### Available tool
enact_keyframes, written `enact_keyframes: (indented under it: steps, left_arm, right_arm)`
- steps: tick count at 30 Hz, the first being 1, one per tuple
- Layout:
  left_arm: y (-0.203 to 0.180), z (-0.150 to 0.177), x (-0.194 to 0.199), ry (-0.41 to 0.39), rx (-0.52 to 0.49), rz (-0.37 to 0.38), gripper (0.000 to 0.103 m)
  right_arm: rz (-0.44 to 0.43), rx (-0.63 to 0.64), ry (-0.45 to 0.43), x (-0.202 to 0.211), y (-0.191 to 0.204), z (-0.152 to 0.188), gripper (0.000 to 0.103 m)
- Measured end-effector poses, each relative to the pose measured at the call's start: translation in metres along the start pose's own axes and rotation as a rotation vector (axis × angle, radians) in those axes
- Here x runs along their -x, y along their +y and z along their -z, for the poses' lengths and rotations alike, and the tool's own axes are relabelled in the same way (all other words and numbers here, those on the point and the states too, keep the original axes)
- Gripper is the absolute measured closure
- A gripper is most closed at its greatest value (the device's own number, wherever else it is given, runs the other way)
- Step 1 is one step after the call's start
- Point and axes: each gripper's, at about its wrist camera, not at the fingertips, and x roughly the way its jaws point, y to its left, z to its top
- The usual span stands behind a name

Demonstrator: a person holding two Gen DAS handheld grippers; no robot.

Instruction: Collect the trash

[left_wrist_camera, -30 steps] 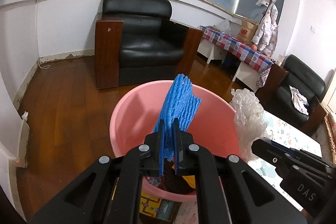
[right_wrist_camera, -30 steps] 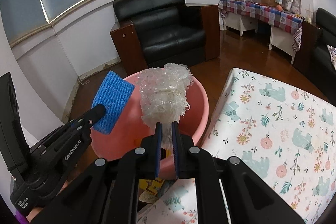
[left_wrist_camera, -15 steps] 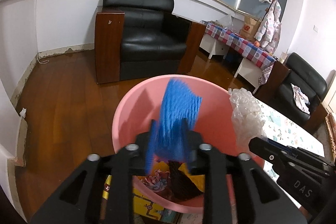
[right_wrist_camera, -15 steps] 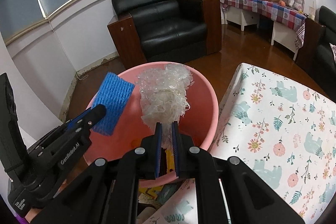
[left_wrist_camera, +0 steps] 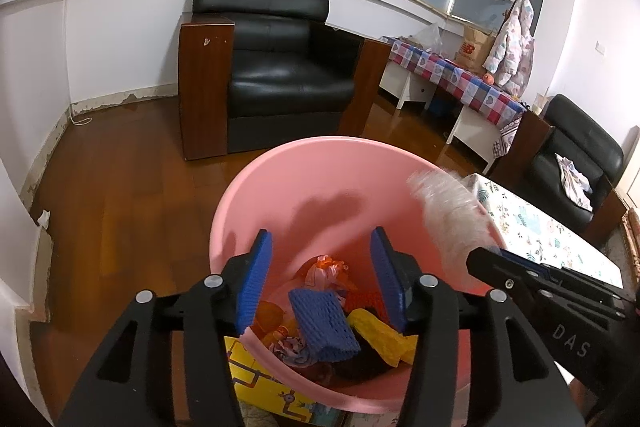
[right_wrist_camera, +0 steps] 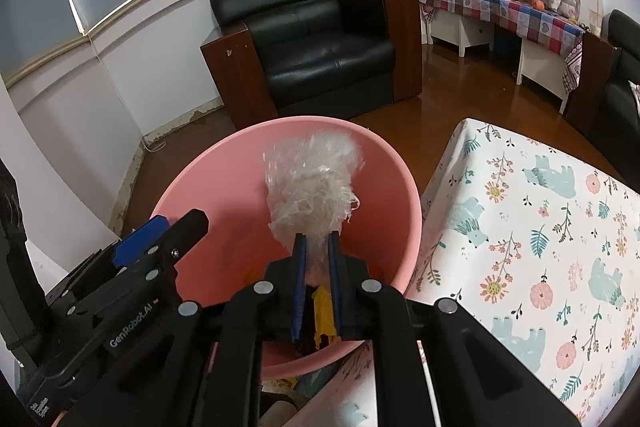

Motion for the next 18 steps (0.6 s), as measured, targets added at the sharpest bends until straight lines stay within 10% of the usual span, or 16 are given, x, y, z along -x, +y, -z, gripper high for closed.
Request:
enact_keyframes:
  steps: [18]
  left_arm:
    - [-0.008,0.003,0.008,-0.011,-0.026,0.01,0.05]
  right_arm:
    - [-0.016,-0.012,-0.056,0.028,-0.009,0.002,0.052]
